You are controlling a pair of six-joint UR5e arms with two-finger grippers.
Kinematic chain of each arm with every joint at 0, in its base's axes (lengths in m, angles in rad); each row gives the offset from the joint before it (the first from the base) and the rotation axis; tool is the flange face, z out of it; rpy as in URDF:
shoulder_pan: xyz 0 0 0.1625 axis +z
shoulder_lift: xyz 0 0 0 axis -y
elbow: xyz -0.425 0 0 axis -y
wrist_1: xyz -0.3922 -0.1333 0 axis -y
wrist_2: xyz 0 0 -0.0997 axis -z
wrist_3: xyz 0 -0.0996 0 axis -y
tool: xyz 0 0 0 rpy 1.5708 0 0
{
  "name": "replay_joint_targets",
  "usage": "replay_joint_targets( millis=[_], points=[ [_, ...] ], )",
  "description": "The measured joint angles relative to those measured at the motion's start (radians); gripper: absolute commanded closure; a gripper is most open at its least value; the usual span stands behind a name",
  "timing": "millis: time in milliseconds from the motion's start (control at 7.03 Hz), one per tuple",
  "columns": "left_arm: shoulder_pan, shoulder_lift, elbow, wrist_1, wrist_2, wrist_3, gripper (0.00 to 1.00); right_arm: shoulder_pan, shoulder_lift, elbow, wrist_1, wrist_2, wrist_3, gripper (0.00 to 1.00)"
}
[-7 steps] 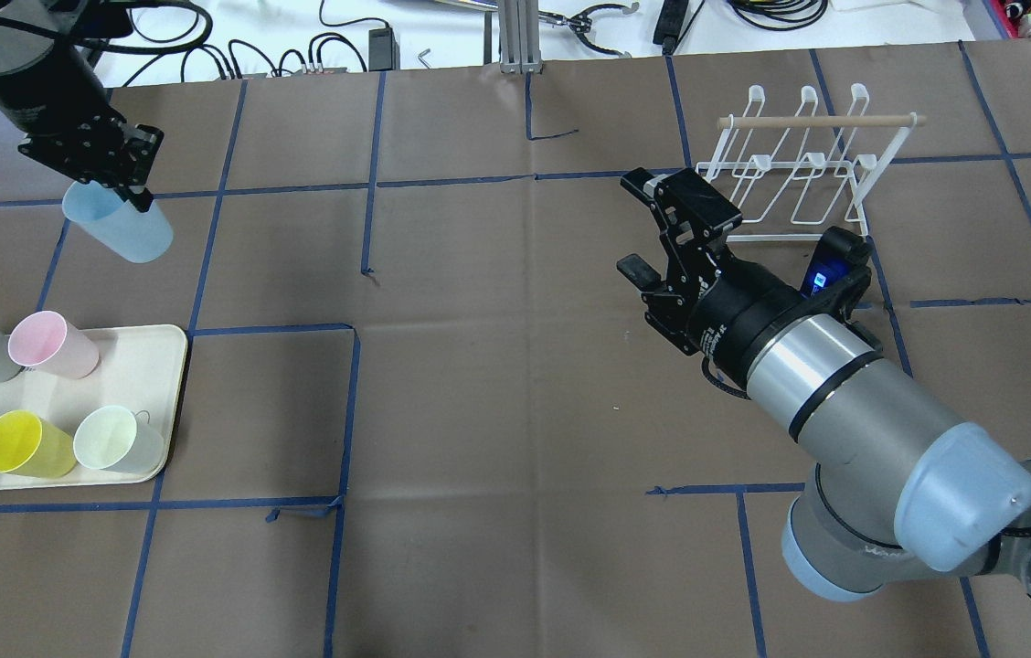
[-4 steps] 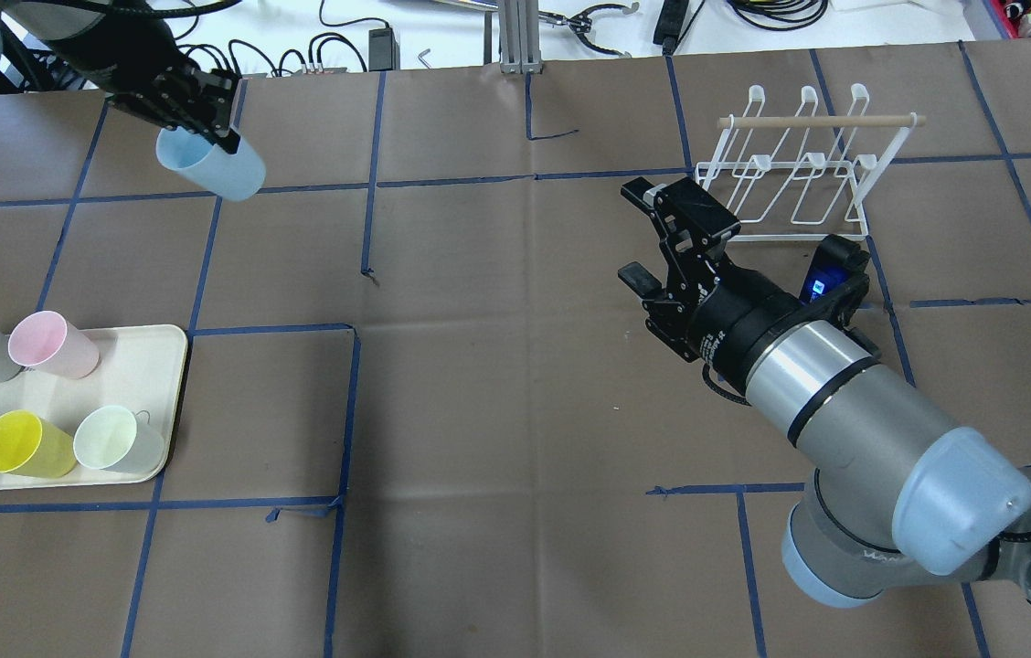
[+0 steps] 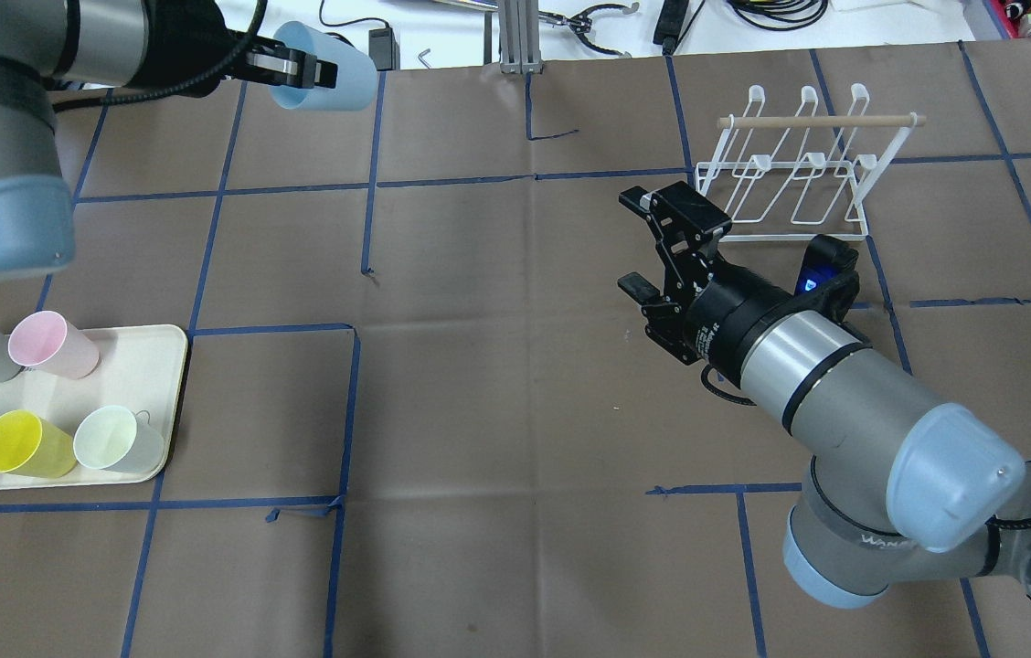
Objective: Transfer IKEA cup to right arm and place on rack
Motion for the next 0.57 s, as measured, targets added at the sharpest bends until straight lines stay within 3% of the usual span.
replay_joint_targets(
  millis=[285, 569],
  points=[
    [0.002, 0.003, -0.221, 0.398, -0.205, 0.021, 0.97, 0.0, -0.001, -0.002, 0.035, 0.003, 0.002, 0.0],
    [0.004, -0.04, -0.364, 0.659, -0.37, 0.045, 0.96, 0.0, -0.001, -0.004, 0.08, 0.011, 0.013, 0.0]
  ],
)
